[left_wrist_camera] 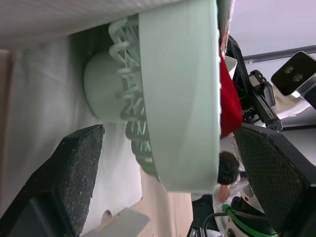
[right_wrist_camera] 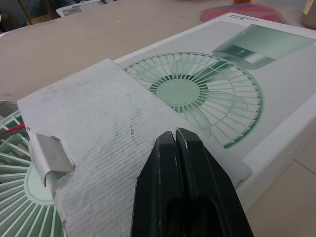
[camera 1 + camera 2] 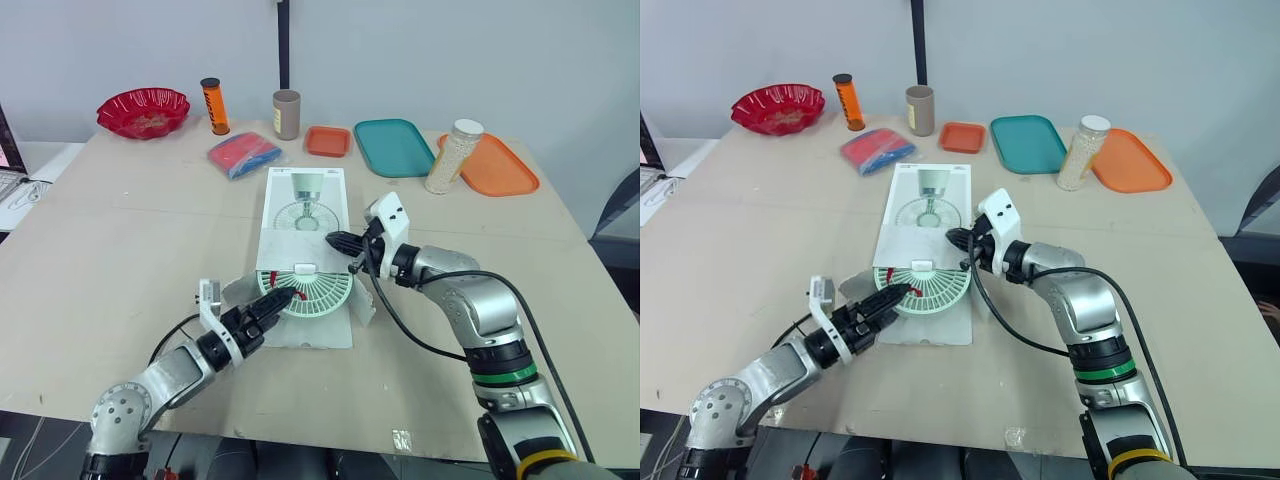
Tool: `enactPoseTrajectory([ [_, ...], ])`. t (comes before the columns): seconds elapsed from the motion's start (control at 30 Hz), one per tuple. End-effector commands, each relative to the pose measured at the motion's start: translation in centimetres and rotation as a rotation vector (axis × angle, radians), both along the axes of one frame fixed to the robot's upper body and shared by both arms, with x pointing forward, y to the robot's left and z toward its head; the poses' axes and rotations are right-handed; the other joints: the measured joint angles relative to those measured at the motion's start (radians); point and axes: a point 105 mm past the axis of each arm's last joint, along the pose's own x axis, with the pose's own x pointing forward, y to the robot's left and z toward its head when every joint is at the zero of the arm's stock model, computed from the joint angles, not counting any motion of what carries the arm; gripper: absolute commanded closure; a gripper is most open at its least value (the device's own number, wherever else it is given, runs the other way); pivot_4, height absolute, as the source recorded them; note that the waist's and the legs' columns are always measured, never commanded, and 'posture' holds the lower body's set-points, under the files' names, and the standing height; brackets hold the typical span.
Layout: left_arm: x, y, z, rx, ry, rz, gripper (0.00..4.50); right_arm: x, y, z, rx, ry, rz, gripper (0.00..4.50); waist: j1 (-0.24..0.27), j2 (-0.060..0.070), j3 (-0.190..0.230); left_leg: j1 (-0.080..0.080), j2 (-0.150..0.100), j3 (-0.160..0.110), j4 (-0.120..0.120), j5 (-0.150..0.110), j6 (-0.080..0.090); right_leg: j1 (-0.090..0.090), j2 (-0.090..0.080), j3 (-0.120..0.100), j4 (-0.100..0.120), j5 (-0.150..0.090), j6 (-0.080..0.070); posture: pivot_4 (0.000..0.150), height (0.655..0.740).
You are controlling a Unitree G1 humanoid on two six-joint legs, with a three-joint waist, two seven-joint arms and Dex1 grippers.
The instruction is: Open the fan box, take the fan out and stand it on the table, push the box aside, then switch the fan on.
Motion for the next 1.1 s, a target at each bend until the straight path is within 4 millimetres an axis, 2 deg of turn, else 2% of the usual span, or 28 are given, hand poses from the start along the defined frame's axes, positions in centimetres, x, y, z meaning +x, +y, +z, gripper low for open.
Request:
enactPoseTrajectory([
  [0.03,0.3,-0.4,0.2,-0.014,-0.006,0.007,0.10,-0.1,0.2,0.8,-0.001,-0.033,0.015,4.50,0.000,0.000,0.000,0.000,0.000,0.000,0.000,0.000,0.000,0.000,0.000,0.000,0.000,0.000,0.000,0.150,0.7389],
  [0.17,0.1,-0.1,0.0,-0.022,0.010,0.021,1.12,-0.2,0.2,0.8,-0.004,-0.032,0.016,4.50,0.000,0.000,0.000,0.000,0.000,0.000,0.000,0.000,0.000,0.000,0.000,0.000,0.000,0.000,0.000,0.150,0.7389],
  [0.3,-0.6,-0.1,-0.1,-0.009,0.006,-0.011,2.62,-0.2,0.2,0.8,-0.002,-0.032,0.019,4.50,0.000,0.000,0.000,0.000,0.000,0.000,0.000,0.000,0.000,0.000,0.000,0.000,0.000,0.000,0.000,0.150,0.7389],
  [0.33,-0.7,-0.1,-0.1,-0.004,0.010,-0.013,2.74,-0.2,0.2,0.8,-0.001,-0.032,0.019,4.50,-0.001,0.000,0.000,0.000,0.000,0.000,0.000,0.000,0.000,0.000,0.000,0.000,0.000,0.000,0.000,0.150,0.7389],
  [0.57,-1.5,0.4,-0.4,-0.002,0.032,-0.014,2.74,-0.2,0.3,0.8,-0.002,-0.033,0.020,4.50,-0.001,0.000,0.000,0.000,0.000,0.000,0.000,0.000,0.000,0.000,0.000,0.000,0.000,0.000,0.000,0.150,0.7389],
  [0.93,-4.5,1.5,-2.1,0.039,0.089,-0.060,2.74,-0.1,0.2,0.9,-0.007,-0.038,0.023,4.50,-0.002,0.000,0.000,0.001,0.000,0.000,0.000,0.000,0.000,0.000,0.000,0.000,0.000,0.000,0.000,0.150,0.7389],
  [1.1,-5.1,1.5,-1.8,0.027,0.076,-0.078,2.74,0.0,0.3,1.0,-0.007,-0.040,0.024,4.50,-0.002,0.000,0.000,0.001,0.000,0.000,-0.001,0.000,0.000,0.000,-0.001,0.000,0.000,-0.001,0.000,0.150,0.7389],
])
